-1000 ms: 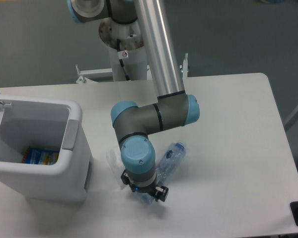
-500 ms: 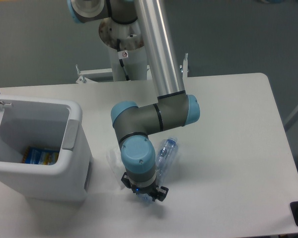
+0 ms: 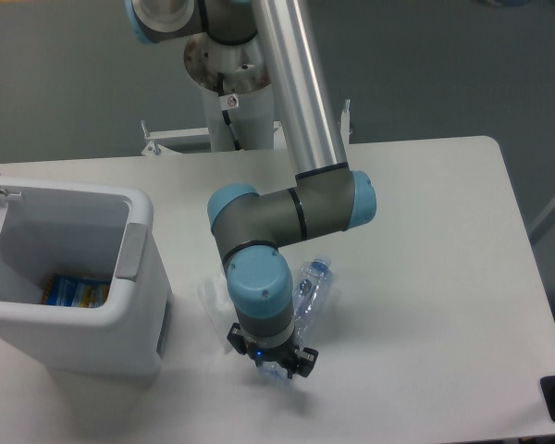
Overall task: Place the trash in the trash can
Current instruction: 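Lift the bottle and carry it toward the white trash bin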
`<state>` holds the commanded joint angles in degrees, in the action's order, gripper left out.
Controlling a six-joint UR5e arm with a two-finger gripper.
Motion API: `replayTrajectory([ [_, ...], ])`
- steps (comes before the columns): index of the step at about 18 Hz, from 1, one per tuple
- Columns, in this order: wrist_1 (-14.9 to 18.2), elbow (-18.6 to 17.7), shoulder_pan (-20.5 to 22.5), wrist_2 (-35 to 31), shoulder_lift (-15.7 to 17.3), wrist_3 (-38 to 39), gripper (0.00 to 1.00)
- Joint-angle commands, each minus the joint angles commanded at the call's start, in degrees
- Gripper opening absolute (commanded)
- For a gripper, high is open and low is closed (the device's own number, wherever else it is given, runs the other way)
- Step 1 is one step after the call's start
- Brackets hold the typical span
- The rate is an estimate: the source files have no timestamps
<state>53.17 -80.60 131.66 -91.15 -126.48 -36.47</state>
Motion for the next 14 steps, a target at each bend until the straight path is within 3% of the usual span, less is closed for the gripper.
replayTrajectory([
  [10,0.09,0.7,5.27,19.4,7.82,4.03,0.47],
  [14,0.09,5.0,6.68,28.73,10.2,9.83,0.47],
])
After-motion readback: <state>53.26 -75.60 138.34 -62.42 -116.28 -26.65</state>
